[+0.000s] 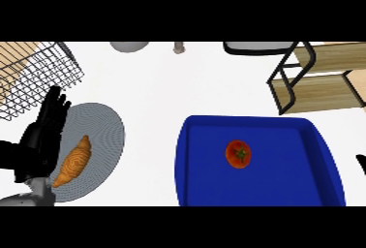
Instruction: Pick the lemon from the tray and place it in the tiered shelf
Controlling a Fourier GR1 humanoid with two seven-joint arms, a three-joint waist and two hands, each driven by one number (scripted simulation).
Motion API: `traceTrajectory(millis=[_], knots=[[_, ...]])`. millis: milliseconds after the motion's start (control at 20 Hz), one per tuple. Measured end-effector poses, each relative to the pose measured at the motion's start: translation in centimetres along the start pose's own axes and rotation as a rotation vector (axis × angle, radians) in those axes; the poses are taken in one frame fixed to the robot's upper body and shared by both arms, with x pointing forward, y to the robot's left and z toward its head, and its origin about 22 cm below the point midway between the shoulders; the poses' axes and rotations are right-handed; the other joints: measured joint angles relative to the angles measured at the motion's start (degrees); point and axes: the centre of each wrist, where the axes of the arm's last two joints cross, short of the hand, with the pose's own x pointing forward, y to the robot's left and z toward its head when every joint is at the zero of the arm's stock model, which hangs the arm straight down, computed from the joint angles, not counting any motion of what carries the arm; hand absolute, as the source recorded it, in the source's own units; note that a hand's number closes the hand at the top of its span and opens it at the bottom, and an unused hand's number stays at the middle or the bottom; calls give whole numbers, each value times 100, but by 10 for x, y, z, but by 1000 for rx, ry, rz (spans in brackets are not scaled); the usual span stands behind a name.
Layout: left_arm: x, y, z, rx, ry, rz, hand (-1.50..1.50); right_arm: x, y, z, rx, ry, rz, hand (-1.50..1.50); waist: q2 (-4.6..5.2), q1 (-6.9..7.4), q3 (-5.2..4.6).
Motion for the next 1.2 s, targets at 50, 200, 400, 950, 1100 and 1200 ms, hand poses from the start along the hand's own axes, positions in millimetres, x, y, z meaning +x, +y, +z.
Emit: traceTrajectory(millis=[50,200,400,950,1100,1200], knots=[[2,-1,-2,-2,-3,1,0,2,-11,1,-26,10,6,150,3,9,0],[0,-3,-1,-6,-2,2,0,3,-39,1,-84,36,16,150,13,53,3],[2,-3,-3,-18,-4,3,0,-3,-56,-7,-138,56,8,150,24,101,4],[5,-8,-6,-25,-15,3,0,-29,-55,-77,-233,99,-49,150,44,187,9],[2,-11,-8,-28,-12,2,0,-40,-47,-93,-251,93,-57,150,45,186,7],[1,-17,-5,-32,-16,2,0,-50,-41,-105,-264,88,-68,150,47,194,9]])
